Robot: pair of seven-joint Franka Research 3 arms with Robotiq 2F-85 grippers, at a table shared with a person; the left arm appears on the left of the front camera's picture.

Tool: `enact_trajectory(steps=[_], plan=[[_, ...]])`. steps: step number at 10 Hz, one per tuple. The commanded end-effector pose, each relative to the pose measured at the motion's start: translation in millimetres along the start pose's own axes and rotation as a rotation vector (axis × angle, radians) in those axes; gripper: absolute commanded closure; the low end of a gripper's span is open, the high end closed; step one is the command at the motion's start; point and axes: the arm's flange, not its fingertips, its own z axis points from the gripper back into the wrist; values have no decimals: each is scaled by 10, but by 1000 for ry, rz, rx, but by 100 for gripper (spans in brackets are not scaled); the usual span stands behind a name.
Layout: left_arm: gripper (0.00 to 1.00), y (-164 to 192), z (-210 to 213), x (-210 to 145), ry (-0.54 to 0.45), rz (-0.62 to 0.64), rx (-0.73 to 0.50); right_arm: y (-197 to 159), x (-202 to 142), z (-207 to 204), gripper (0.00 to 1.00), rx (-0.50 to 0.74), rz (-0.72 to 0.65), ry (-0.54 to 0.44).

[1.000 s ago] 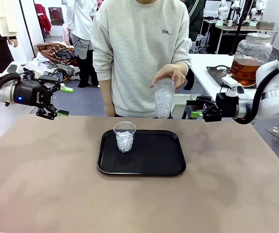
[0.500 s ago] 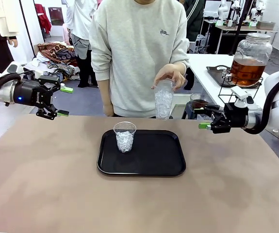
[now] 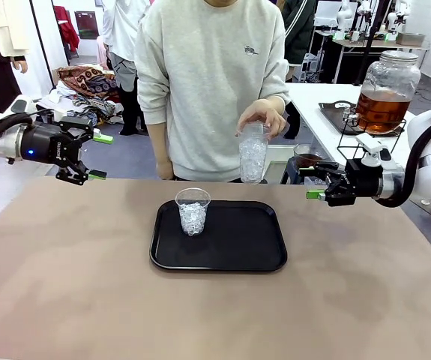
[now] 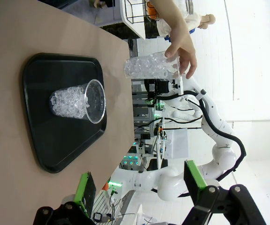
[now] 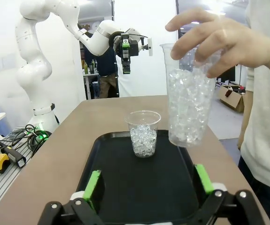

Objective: Pour the drink into the iced cup.
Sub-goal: Pick up the iced cup indicated by the human and present it to them.

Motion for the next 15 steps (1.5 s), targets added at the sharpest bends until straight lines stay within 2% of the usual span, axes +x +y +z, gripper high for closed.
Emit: enact_trajectory(steps=[1, 15], plan=[[0, -9, -9, -1, -9, 3, -12, -34, 45, -21, 0, 2, 0, 6], [0, -9, -9, -1, -9, 3, -12, -34, 45, -21, 0, 2, 0, 6]])
